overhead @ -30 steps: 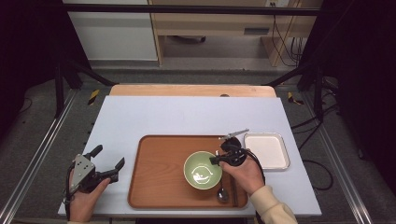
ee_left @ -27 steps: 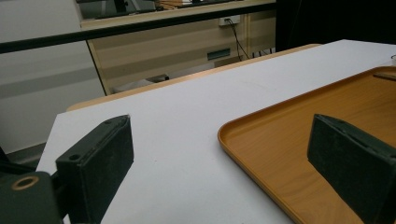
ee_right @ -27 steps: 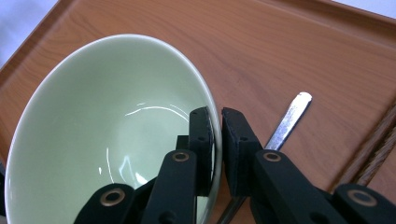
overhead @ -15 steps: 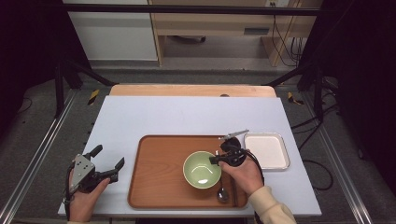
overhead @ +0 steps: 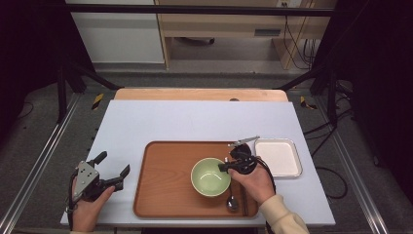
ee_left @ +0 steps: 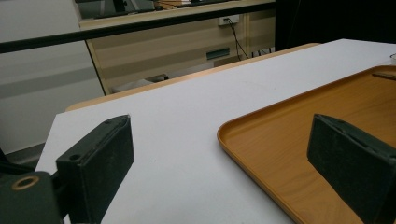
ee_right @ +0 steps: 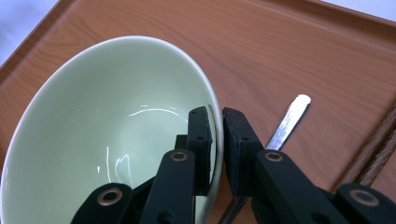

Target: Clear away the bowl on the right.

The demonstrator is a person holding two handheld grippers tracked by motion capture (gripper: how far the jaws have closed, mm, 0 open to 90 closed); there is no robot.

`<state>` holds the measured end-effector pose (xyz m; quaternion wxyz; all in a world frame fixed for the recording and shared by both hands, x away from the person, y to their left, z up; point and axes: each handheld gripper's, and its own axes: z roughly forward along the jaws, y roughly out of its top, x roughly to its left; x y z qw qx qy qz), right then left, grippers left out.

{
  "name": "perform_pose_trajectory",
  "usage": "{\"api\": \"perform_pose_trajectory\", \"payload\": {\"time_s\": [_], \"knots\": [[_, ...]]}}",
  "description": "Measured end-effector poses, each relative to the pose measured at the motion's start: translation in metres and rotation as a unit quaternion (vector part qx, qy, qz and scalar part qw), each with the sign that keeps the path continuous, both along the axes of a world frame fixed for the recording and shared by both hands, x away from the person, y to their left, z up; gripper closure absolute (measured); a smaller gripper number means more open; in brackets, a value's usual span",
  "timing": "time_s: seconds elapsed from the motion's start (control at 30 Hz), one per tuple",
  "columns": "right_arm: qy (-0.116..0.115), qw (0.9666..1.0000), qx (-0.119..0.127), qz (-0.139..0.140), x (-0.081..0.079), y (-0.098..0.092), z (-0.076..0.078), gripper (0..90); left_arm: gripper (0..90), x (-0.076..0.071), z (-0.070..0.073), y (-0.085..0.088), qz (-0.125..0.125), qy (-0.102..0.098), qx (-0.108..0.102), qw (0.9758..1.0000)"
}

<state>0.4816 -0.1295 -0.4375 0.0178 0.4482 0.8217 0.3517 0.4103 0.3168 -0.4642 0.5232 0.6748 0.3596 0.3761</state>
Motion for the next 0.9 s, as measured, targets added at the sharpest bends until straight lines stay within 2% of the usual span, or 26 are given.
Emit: {"api": "perform_pose_trajectory", "payload": {"time_s": [0.17, 0.23, 0.27, 0.3, 0.4, 0.6, 0.73, 0.9], "knots": [[-0.006, 1.0, -0.002, 0.002, -0.001, 0.0, 0.0, 81.7, 7.0, 0.0, 0.0, 0.0, 0.0, 0.0, 0.0, 1.0], [0.0, 1.0, -0.001, -0.002, -0.003, 0.0, 0.001, 80.9, 7.1, 0.0, 0.0, 0.0, 0.0, -0.001, 0.001, 1.0], [-0.01, 0.9999, -0.002, 0.003, -0.003, -0.001, 0.0, 79.9, 7.1, 0.0, 0.0, 0.0, 0.0, -0.001, 0.0, 1.0], [-0.008, 1.0, 0.0, 0.002, -0.004, -0.001, 0.001, 78.5, 7.1, 0.0, 0.0, 0.0, 0.001, -0.001, 0.0, 1.0], [-0.02, 0.9998, 0.003, 0.004, -0.007, -0.004, 0.005, 74.2, 7.1, 0.0, 0.0, 0.001, 0.001, 0.0, 0.002, 1.0], [-0.039, 0.9991, 0.013, -0.007, -0.017, -0.012, 0.015, 63.4, 7.1, 0.0, 0.0, -0.001, -0.001, -0.001, 0.0, 1.0], [-0.057, 0.9983, 0.008, -0.011, -0.023, -0.017, 0.015, 55.2, 6.7, 0.0, -0.001, -0.001, 0.0, -0.001, 0.0, 1.0], [-0.093, 0.9952, 0.025, -0.02, -0.033, -0.026, 0.018, 42.1, 6.5, 0.0, -0.002, 0.0, -0.001, 0.001, 0.001, 1.0]]}}
